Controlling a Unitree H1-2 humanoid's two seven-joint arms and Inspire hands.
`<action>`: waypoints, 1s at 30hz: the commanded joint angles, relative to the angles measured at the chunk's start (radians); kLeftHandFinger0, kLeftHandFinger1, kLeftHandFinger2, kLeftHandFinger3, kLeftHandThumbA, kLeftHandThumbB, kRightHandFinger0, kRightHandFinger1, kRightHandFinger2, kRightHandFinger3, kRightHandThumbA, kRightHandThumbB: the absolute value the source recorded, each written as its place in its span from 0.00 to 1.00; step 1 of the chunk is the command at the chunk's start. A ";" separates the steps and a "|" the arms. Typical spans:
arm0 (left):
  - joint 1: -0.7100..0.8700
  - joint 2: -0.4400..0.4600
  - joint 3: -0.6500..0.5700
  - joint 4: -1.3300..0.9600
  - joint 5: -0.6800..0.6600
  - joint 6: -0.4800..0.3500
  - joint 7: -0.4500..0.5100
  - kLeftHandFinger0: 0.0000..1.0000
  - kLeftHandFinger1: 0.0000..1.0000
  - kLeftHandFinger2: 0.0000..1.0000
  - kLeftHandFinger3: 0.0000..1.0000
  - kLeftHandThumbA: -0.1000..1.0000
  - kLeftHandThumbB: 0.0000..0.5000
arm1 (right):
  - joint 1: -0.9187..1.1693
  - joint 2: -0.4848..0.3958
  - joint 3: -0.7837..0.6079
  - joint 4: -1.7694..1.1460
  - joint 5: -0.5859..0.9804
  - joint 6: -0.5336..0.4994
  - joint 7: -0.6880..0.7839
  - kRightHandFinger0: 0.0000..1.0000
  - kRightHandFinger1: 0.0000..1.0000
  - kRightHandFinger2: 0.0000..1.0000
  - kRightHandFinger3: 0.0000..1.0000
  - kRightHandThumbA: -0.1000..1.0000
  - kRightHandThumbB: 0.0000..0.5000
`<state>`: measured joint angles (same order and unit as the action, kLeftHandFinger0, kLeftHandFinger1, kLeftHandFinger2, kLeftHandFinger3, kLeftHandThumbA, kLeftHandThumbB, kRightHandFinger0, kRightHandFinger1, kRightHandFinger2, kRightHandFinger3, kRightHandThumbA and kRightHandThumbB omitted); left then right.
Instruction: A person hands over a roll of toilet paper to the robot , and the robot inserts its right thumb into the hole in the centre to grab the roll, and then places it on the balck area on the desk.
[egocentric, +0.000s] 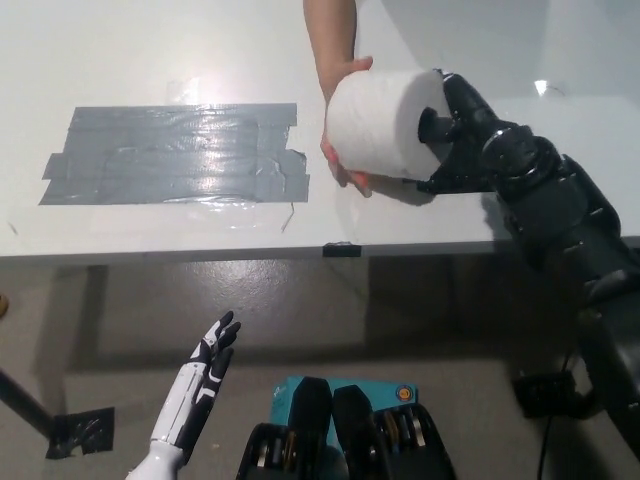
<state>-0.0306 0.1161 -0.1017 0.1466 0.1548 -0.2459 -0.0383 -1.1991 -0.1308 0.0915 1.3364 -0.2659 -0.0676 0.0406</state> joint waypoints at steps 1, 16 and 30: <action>-0.005 0.008 0.005 -0.007 0.004 -0.008 0.001 1.00 1.00 1.00 1.00 1.00 0.38 | -0.073 -0.048 -0.061 -0.046 0.096 0.011 0.052 0.14 0.64 0.96 0.99 0.00 0.29; -0.005 0.005 0.007 -0.005 0.002 -0.005 0.002 1.00 1.00 1.00 1.00 1.00 0.37 | -0.065 -0.139 -0.095 -0.245 0.113 0.170 0.108 0.09 0.55 0.96 1.00 0.00 0.22; -0.005 0.010 0.006 -0.007 0.012 -0.011 0.003 1.00 1.00 1.00 1.00 1.00 0.34 | -0.066 -0.245 0.117 -0.183 0.004 0.152 0.269 0.13 0.73 1.00 1.00 0.00 0.29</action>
<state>-0.0301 0.1170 -0.0997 0.1488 0.1556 -0.2456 -0.0381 -1.2036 -0.3325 0.1563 1.1530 -0.2213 0.1002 0.2261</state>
